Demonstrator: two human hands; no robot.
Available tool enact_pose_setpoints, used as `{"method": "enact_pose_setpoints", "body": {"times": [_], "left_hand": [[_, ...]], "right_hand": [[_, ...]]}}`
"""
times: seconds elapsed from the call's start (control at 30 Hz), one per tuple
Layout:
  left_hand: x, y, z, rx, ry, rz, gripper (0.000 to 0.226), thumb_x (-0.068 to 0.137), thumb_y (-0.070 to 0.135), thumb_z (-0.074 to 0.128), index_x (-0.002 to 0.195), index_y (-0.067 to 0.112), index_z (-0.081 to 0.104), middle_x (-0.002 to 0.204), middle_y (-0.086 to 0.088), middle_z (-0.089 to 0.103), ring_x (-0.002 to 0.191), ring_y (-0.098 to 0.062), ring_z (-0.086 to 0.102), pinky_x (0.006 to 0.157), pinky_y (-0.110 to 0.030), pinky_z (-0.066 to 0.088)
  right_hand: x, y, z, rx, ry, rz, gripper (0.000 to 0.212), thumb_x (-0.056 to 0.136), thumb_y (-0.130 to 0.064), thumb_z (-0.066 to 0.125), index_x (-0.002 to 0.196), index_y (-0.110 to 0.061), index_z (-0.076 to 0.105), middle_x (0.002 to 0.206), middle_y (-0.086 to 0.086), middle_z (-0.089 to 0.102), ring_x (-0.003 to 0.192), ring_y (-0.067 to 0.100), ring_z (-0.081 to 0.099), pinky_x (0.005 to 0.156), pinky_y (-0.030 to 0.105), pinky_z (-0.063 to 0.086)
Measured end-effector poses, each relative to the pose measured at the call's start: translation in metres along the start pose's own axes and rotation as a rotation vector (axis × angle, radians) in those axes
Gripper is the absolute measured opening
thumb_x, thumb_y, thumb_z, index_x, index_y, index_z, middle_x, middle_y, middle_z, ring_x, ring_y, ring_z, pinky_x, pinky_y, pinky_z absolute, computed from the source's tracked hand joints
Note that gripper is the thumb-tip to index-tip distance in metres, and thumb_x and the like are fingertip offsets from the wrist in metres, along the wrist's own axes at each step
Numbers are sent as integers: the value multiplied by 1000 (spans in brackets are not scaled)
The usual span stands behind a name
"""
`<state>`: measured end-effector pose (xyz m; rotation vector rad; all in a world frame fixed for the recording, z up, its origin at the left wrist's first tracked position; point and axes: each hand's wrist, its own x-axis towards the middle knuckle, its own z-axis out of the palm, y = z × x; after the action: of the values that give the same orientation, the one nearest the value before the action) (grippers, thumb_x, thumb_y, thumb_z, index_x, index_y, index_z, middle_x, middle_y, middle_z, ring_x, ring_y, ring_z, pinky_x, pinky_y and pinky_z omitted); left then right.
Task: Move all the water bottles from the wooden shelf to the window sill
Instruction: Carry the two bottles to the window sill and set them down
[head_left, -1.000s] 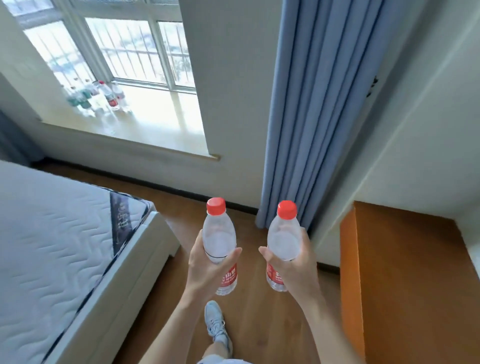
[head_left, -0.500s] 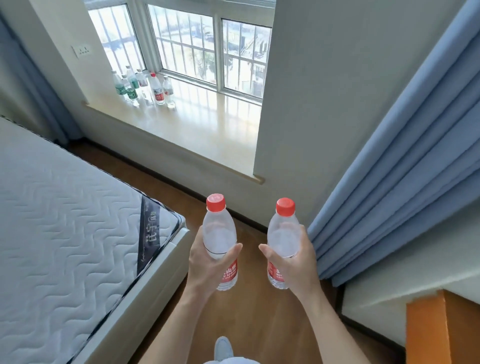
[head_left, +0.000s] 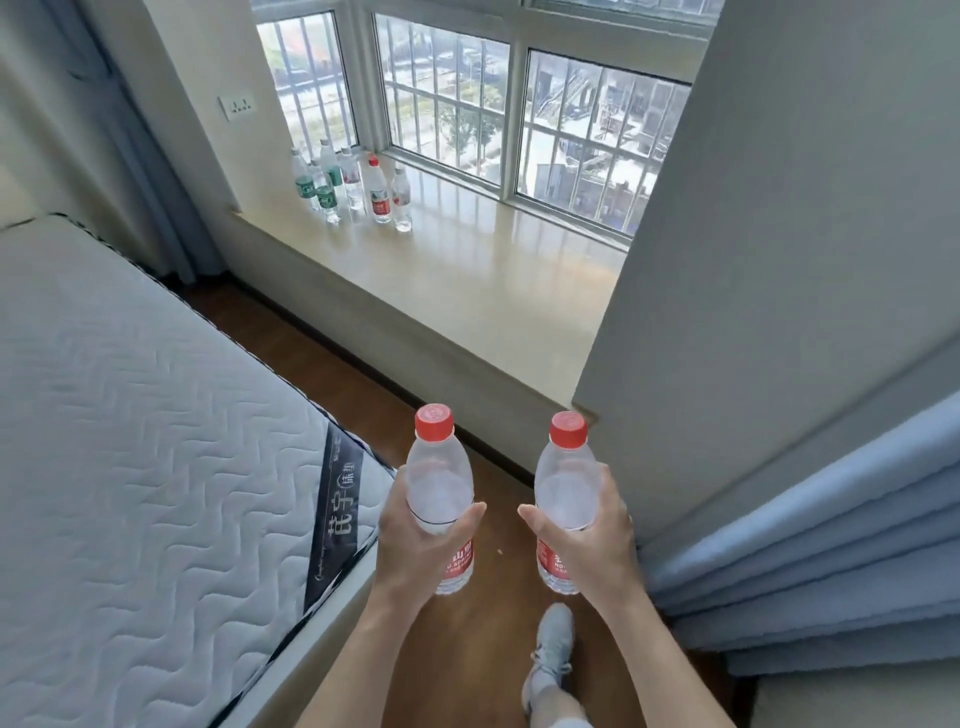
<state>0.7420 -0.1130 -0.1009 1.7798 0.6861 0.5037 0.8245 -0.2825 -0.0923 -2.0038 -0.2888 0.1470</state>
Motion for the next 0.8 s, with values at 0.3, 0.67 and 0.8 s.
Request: {"method": "enact_pose_setpoints", "body": {"times": [0.3, 0.67, 0.8], "left_hand": [[113, 9, 27, 90, 181, -17, 58, 66, 26, 88, 105, 39, 48, 98, 20, 57, 96, 6, 58, 70, 2, 40], [262, 39, 64, 66, 375, -122, 69, 63, 39, 87, 121, 25, 52, 106, 3, 63, 100, -19, 62, 92, -38, 54], [294, 36, 61, 89, 443, -171, 74, 62, 47, 85, 124, 33, 47, 112, 5, 61, 105, -21, 60, 96, -45, 53]], "right_hand": [[143, -9, 39, 80, -154, -104, 70, 62, -58, 82, 121, -36, 50, 108, -24, 59, 104, -17, 54, 72, 1, 45], [350, -33, 75, 105, -299, -198, 69, 66, -60, 83, 120, -38, 47, 105, -21, 56, 101, 1, 58, 75, 14, 50], [380, -36, 103, 87, -407, -203, 67, 66, -57, 84, 118, -38, 47, 104, -22, 56, 100, 0, 58, 74, 15, 48]]}}
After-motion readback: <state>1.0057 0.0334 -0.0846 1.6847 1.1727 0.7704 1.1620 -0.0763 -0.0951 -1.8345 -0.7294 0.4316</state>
